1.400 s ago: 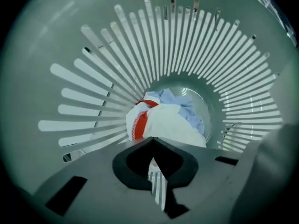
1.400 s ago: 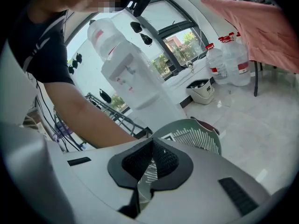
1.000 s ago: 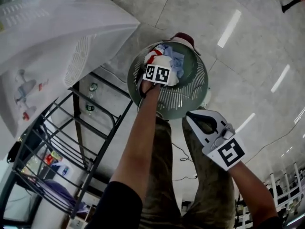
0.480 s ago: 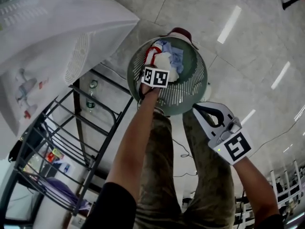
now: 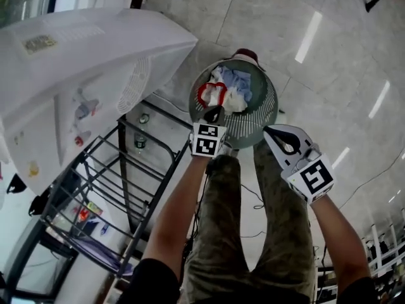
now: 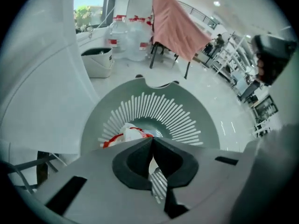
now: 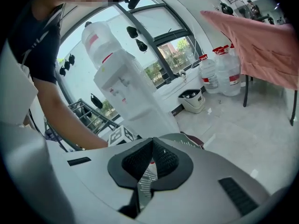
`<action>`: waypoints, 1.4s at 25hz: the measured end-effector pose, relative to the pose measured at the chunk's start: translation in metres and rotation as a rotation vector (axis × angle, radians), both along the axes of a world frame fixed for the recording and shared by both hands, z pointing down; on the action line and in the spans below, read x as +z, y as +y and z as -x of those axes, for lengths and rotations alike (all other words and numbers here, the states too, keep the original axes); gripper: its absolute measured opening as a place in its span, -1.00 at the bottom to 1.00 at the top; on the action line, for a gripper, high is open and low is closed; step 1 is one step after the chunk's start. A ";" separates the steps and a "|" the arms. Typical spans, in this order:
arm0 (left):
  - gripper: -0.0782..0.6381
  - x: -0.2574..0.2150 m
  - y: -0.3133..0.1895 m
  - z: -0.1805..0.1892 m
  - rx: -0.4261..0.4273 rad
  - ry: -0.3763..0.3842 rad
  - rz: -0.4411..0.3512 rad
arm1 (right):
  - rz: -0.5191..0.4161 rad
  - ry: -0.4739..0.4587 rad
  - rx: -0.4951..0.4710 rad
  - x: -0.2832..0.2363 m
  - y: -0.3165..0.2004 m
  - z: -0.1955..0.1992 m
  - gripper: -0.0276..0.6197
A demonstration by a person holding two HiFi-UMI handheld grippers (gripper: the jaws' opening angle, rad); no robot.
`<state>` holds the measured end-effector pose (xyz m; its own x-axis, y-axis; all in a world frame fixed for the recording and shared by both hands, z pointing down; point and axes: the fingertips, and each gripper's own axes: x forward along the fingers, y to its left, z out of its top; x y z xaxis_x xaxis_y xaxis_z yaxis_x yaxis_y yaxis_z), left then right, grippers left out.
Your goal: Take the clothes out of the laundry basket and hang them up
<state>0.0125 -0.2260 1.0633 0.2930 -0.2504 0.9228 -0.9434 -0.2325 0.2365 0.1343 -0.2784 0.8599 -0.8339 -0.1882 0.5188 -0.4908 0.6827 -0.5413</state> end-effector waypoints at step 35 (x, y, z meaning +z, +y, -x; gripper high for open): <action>-0.77 -0.283 0.065 -0.065 0.420 0.293 -0.338 | -0.281 0.295 -0.611 0.018 0.059 0.029 -0.50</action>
<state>0.0773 -0.1613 0.7804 0.6596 -0.3234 0.6785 -0.6618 -0.6778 0.3203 0.1055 -0.2192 0.8783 -0.6660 0.1070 0.7383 -0.0760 0.9748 -0.2098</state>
